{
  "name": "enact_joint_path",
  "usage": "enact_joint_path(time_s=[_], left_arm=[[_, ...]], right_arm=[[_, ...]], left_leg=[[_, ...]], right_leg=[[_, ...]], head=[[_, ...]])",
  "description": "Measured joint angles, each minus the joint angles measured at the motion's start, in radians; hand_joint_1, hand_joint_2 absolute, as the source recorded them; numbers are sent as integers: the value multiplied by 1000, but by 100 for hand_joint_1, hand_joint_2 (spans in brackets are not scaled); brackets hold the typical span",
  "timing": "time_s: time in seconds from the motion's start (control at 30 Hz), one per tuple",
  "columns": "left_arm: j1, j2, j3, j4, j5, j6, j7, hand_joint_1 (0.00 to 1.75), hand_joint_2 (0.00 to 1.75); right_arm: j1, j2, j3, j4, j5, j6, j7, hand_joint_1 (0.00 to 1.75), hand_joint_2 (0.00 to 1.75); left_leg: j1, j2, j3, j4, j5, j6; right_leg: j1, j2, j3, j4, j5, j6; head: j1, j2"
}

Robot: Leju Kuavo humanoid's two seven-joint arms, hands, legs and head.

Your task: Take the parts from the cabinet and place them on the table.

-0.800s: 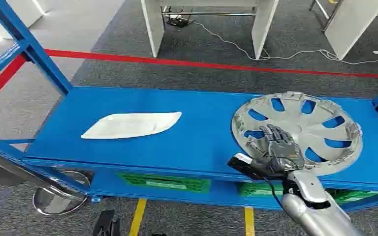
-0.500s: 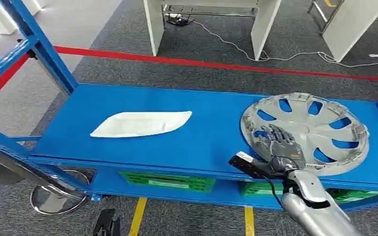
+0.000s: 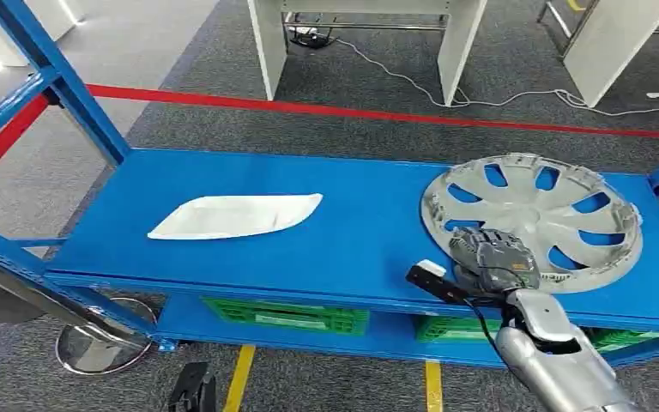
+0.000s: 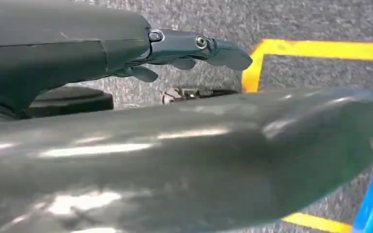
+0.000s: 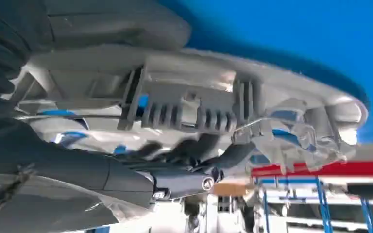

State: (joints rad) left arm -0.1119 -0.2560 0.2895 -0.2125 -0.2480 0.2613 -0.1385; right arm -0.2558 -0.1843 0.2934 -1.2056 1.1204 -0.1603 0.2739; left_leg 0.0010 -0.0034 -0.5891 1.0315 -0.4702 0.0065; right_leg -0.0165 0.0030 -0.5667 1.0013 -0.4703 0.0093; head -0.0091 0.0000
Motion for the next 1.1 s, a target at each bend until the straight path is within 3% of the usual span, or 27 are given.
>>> enact_joint_path(time_s=[0.03, 0.1, 0.13, 0.17, 0.2, 0.3, 0.33, 0.6, 0.63, 0.67, 0.7, 0.73, 0.77, 0.8, 0.87, 0.9, 0.93, 1.03, 1.07, 1.1], left_arm=[[-1, 0, 0, 0, 0, 0, 0, 0, 0], [0, 1, 1, 0, 1, 2, 0, 0, 0], [3, 2, 1, 0, 3, 2, 0, 0, 0], [4, 3, 2, 0, 5, 2, 0, 0, 0], [4, 3, 2, 0, 5, 2, 0, 0, 0], [2, 3, 2, 0, 6, 2, -1, 0, 0], [1, 3, 2, 0, 6, 2, -2, 0, 0], [1, 3, 2, 0, 6, 2, -2, 0, 0], [2, 3, 2, 0, 6, 2, -3, 0, 0], [4, 3, 2, 0, 6, 2, -3, 0, 0], [5, 1, 3, 0, 5, 3, -3, 0, 0], [6, 1, 4, 0, 5, 7, -4, 0, 0], [9, 1, 5, 0, 5, 10, -4, 0, 0], [9, 1, 6, 0, 5, 11, -3, 0, 0], [8, 0, 6, 0, 5, 11, -4, 0, 0], [7, 0, 7, 0, 5, 11, -4, 0, 0], [6, 0, 7, 0, 5, 11, -4, 0, 0], [6, 0, 8, 0, 5, 11, -4, 0, 0], [6, 1, 8, 0, 5, 12, -4, 0, 0], [6, 0, 8, 0, 5, 13, -4, 0, 0]], right_arm=[[-14, 2, 0, 13, -6, 11, -3, 175, 175], [-26, 7, 0, 40, -13, 21, -11, 175, 175], [-31, 8, 0, 50, -14, 25, -14, 175, 175], [-37, 11, 0, 60, -16, 31, -14, 175, 175], [-43, 13, 0, 71, -16, 34, -15, 175, 175], [-60, 16, 2, 91, -21, 47, -17, 175, 175], [-63, 18, 2, 95, -24, 49, -17, 175, 175], [-64, 18, 2, 97, -26, 49, -17, 175, 175], [-70, 18, 2, 105, -27, 50, -17, 175, 175], [-71, 18, 2, 107, -28, 51, -17, 175, 175], [-75, 19, 4, 118, -31, 54, -16, 175, 175], [-82, 19, 5, 139, -39, 60, -25, 175, 175], [-83, 19, 6, 149, -43, 60, -31, 175, 175], [-84, 19, 6, 150, -43, 60, -31, 175, 175], [-92, 19, 8, 151, -43, 61, -31, 175, 175], [-96, 19, 9, 153, -43, 63, -32, 175, 175], [-99, 19, 10, 154, -44, 63, -33, 175, 175], [-102, 23, 17, 155, -49, 62, -41, 175, 175], [-107, 25, 20, 155, -55, 59, -51, 175, 175], [-110, 27, 23, 157, -63, 52, -57, 175, 175]], left_leg=[[0, 1, -20, 51, -37, -6], [3, 1, -85, 205, -113, -11], [3, 1, -114, 273, -136, -13], [3, 1, -121, 294, -134, -13], [3, 1, -109, 275, -114, -11], [3, 1, 16, 35, -1, -1], [1, 1, 34, -5, -10, 1], [1, 0, 35, -14, -13, 2], [0, 0, 29, -10, -9, 10], [-1, 0, 29, -10, -8, 11], [5, 1, 30, -22, 6, 32], [3, 2, 21, -22, 10, 41], [3, 3, 20, -22, 10, 41], [3, 2, 22, -22, 10, 41], [3, 2, 25, -21, 9, 38], [0, 3, 25, -20, 7, 33], [-4, 2, 21, -16, 4, 26], [1, 1, 23, -22, 13, 9], [2, 0, 21, -16, 6, 4], [2, 1, 13, 6, -14, -3]], right_leg=[[0, -1, 0, 0, 1, -7], [0, -2, -2, 0, 2, -10], [1, -2, -3, 0, 3, -11], [1, -2, -3, 0, 3, -11], [1, -2, -3, 0, 3, -11], [1, -1, 0, 2, 6, -6], [9, -1, -3, 6, 3, 0], [9, 1, -6, 9, 2, 2], [8, 1, -8, 4, 8, 11], [7, 1, -8, 3, 10, 13], [3, 0, -16, 2, 7, 29], [3, -1, -125, 234, -118, 39], [4, -2, -159, 306, -121, 40], [4, -2, -130, 248, -80, 38], [4, -2, -42, 75, 0, 31], [6, -2, -9, 6, -1, 25], [7, 0, 5, -6, -2, 21], [13, -2, 4, -6, 3, 6], [3, -5, 9, -15, 11, -3], [5, -6, 10, -15, 11, -5]], head=[[-6, 0], [-5, 0], [-6, 0], [-6, 0], [-6, 0], [-6, 0], [-6, 0], [-6, 0], [-2, 0], [-4, 0], [-4, 0], [5, 0], [6, 0], [7, 0], [6, 0], [6, 0], [5, 0], [5, 0], [6, 0], [2, 0]])
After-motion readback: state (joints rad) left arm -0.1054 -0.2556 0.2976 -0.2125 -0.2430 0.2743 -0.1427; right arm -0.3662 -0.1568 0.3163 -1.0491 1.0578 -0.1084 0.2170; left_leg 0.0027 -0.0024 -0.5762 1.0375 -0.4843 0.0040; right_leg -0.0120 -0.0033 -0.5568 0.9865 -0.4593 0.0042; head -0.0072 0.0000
